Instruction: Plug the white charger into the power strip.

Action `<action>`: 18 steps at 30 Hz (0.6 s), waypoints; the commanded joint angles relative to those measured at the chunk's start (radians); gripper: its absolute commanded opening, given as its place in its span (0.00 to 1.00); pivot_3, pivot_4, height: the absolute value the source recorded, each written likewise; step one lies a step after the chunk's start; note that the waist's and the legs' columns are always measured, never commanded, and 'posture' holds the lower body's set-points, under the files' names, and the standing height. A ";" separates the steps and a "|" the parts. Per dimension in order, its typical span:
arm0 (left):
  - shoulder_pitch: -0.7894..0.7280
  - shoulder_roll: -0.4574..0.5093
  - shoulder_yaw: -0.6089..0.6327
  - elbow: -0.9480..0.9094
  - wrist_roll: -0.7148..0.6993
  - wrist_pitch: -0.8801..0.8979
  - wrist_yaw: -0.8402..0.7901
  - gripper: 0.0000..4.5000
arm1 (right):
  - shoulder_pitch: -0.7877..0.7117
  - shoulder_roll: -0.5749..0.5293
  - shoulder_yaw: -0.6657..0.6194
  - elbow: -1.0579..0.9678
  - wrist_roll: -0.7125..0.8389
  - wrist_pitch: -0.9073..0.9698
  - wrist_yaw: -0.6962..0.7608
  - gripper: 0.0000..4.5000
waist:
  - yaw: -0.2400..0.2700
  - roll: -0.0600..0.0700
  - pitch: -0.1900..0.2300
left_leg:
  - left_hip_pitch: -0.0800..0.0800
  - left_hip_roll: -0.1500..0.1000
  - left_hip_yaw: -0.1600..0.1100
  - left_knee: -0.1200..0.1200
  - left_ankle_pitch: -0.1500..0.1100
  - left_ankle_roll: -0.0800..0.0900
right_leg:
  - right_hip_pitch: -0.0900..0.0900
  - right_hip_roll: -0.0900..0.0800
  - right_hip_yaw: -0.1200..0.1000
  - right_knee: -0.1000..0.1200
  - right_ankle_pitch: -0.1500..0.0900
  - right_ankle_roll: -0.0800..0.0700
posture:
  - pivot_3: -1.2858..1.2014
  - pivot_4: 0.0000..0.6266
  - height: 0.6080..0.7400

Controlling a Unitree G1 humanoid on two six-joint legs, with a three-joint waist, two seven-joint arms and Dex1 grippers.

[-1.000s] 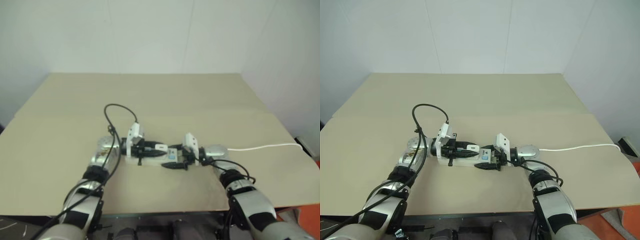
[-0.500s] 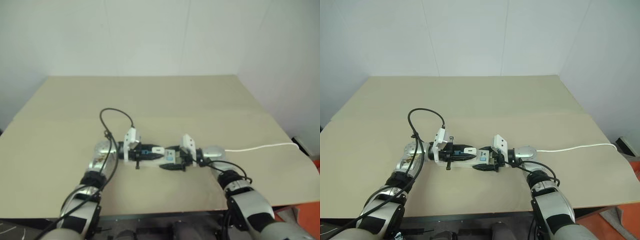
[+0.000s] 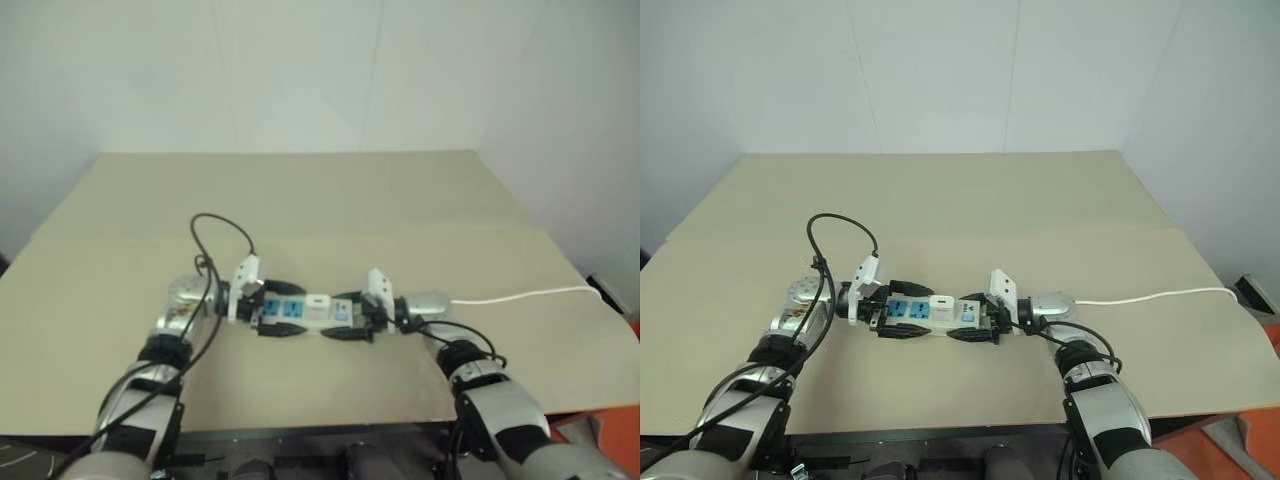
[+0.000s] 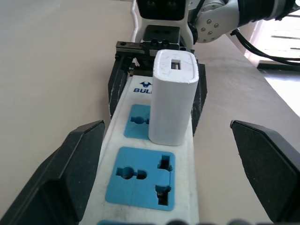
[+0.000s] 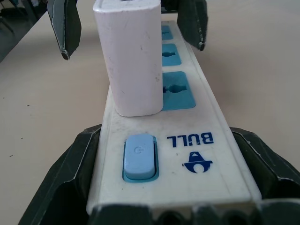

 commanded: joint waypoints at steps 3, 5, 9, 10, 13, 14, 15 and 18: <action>0.020 0.177 -0.012 -0.267 -0.113 0.113 -0.050 0.99 | 0.018 -0.007 0.011 0.019 -0.020 0.022 0.017 0.76 | -0.001 0.000 0.001 | -0.004 0.001 -0.001 0.000 0.000 0.000 | -0.003 0.000 0.000 0.000 0.000 0.000 | 0.52 0.24 1.00; 0.058 0.281 -0.020 -0.386 -0.198 0.172 -0.050 1.00 | 0.017 -0.012 0.010 0.013 -0.017 0.032 0.033 0.92 | -0.001 0.000 0.001 | -0.006 0.001 -0.001 0.000 0.000 0.000 | -0.005 0.000 0.000 0.000 0.000 0.000 | 0.52 0.24 1.00; 0.157 0.402 0.066 -0.533 -0.288 0.242 -0.050 1.00 | 0.009 -0.031 0.006 -0.005 -0.010 0.043 0.062 0.99 | 0.003 0.000 0.001 | -0.007 0.001 -0.001 0.000 0.000 0.000 | -0.005 -0.001 -0.001 -0.001 0.000 0.000 | 0.52 0.24 1.00; 0.185 0.421 0.093 -0.558 -0.299 0.258 -0.050 1.00 | 0.008 -0.038 0.005 -0.013 -0.009 0.039 0.067 0.99 | 0.005 0.000 0.002 | -0.007 0.001 0.000 0.000 0.000 0.000 | -0.006 -0.001 -0.001 -0.001 0.000 0.000 | 0.52 0.24 1.00; 0.307 0.486 0.196 -0.632 -0.334 0.288 -0.045 1.00 | 0.013 -0.068 -0.010 -0.062 0.011 0.036 0.087 0.99 | 0.010 0.000 0.002 | -0.010 0.001 0.000 0.000 0.000 0.000 | -0.009 -0.002 -0.002 -0.001 0.000 0.000 | 0.52 0.24 1.00; 0.338 0.500 0.222 -0.651 -0.342 0.294 -0.040 1.00 | 0.016 -0.077 -0.015 -0.076 0.017 0.037 0.092 0.99 | 0.013 0.001 0.003 | -0.014 0.001 0.000 0.000 0.000 0.000 | -0.014 -0.002 -0.001 0.000 0.000 0.000 | 0.52 0.24 1.00; 0.366 0.509 0.247 -0.667 -0.346 0.298 -0.033 1.00 | 0.020 -0.088 -0.019 -0.091 0.023 0.039 0.097 0.99 | 0.017 0.001 0.004 | -0.016 0.001 0.000 0.000 0.000 0.000 | -0.017 -0.002 -0.001 0.000 0.000 0.000 | 0.52 0.24 1.00; 0.456 0.531 0.339 -0.707 -0.368 0.317 0.000 1.00 | 0.048 -0.137 -0.039 -0.181 0.054 0.066 0.115 0.99 | 0.031 0.001 0.007 | -0.018 0.001 0.000 0.000 0.000 0.000 | -0.019 -0.002 -0.002 0.000 -0.001 -0.001 | 0.52 0.24 1.00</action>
